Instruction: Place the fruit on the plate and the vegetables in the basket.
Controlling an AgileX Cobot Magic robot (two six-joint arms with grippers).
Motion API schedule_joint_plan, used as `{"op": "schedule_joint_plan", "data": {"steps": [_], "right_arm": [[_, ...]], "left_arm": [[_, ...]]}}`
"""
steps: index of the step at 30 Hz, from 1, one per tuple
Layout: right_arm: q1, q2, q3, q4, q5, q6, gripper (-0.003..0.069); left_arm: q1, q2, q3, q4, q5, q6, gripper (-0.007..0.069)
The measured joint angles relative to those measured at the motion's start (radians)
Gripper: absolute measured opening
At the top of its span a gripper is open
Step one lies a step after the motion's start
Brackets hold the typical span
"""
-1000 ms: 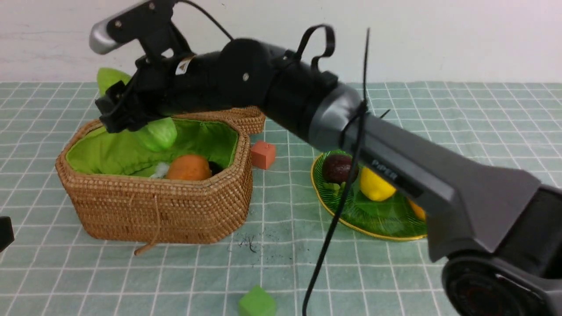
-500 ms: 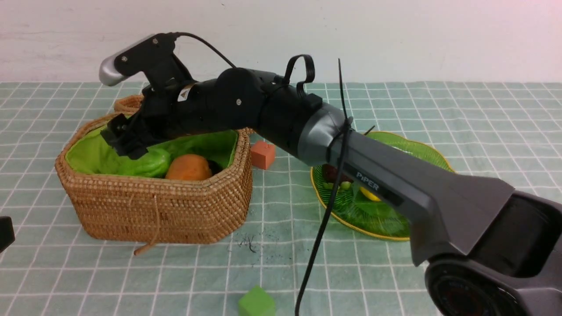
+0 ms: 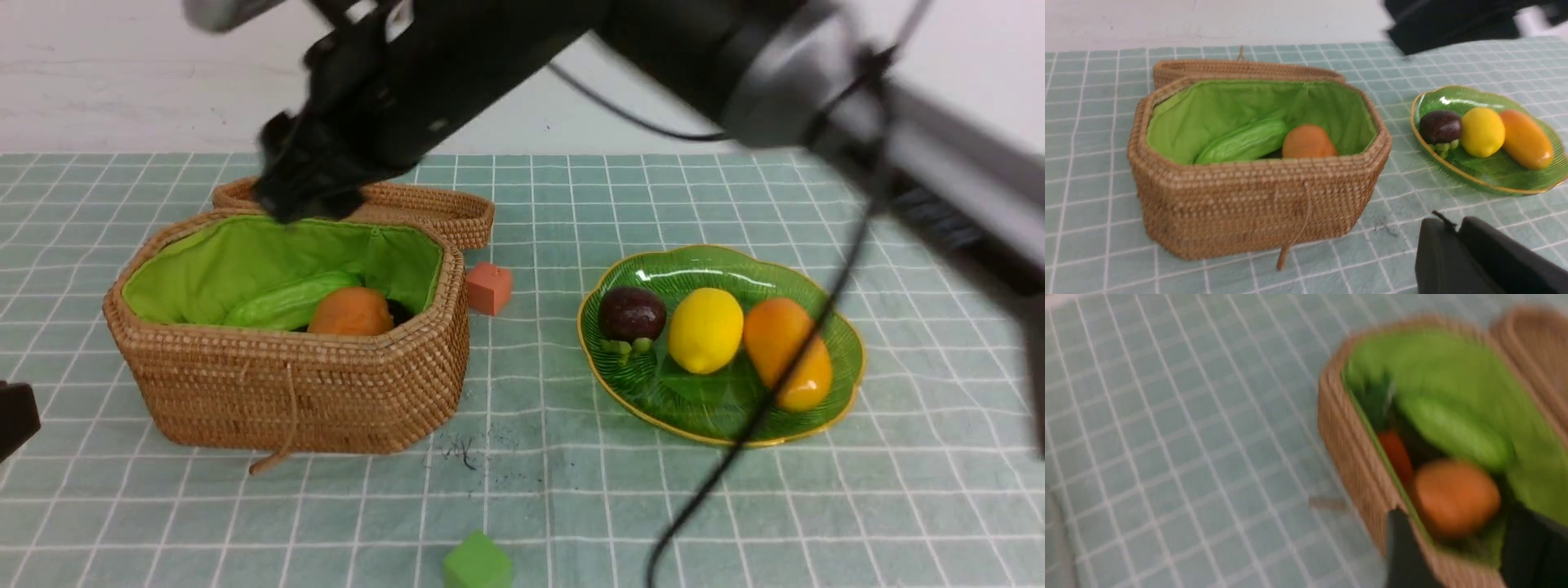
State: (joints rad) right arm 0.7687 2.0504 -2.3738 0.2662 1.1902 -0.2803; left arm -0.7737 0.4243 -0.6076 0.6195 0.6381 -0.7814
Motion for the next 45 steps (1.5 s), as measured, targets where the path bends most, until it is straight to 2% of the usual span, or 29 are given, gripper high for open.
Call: {"op": "schedule_joint_plan", "data": {"steps": [1, 2, 3, 5, 6, 8, 14, 15, 19, 26, 39, 43, 44, 45], "right_arm": [[0.000, -0.024, 0.004, -0.033, 0.029, 0.045, 0.0241], [0.000, -0.037, 0.006, -0.048, 0.034, 0.065, 0.0229], [0.000, -0.086, 0.029, -0.107, 0.058, 0.119, 0.0121], [0.000, -0.137, 0.064, -0.167, 0.063, 0.159, 0.0036], [0.000, -0.177, 0.105, -0.197, 0.064, 0.186, 0.0000], [-0.001, -0.248, 0.194, -0.234, 0.065, 0.221, -0.0015], [-0.001, -0.507, 0.537, -0.258, 0.069, 0.325, -0.0016], [-0.001, -0.592, 0.666, -0.258, 0.070, 0.377, -0.0016], [-0.001, -0.775, 0.915, -0.259, 0.071, 0.493, -0.0014], [-0.001, -0.975, 1.157, -0.217, 0.072, 0.628, -0.0007], [-0.012, -1.070, 1.203, -0.201, 0.069, 0.646, 0.0001], [-0.134, -1.159, 1.241, -0.218, 0.049, 0.593, -0.0006], [-0.134, -1.168, 1.248, -0.220, 0.044, 0.585, -0.0006], [-0.222, -1.248, 1.340, -0.214, -0.027, 0.479, -0.0016]], "left_arm": [[0.000, 0.000, 0.000, 0.000, -0.031, 0.000, 0.0034], [0.000, 0.000, 0.000, 0.000, -0.038, 0.000, 0.0030], [0.000, -0.001, 0.000, 0.000, -0.089, 0.000, -0.0003], [0.000, -0.013, 0.003, 0.001, -0.142, 0.000, -0.0013], [0.000, -0.029, 0.014, 0.000, -0.185, 0.000, -0.0013], [0.000, -0.072, 0.037, -0.021, -0.218, 0.000, -0.0013], [0.000, -0.238, 0.162, -0.096, -0.258, -0.001, -0.0013], [0.000, -0.285, 0.210, -0.102, -0.287, -0.001, -0.0013], [0.000, -0.353, 0.281, -0.104, -0.320, -0.001, -0.0013], [0.000, -0.362, 0.348, -0.104, -0.306, -0.002, -0.0013], [0.000, -0.362, 0.369, -0.106, -0.141, -0.003, -0.0013], [0.000, -0.362, 0.369, -0.108, -0.092, -0.003, -0.0013], [0.000, -0.362, 0.369, -0.108, -0.092, -0.003, -0.0013], [0.000, -0.362, 0.369, -0.109, -0.072, -0.003, -0.0013]]}}
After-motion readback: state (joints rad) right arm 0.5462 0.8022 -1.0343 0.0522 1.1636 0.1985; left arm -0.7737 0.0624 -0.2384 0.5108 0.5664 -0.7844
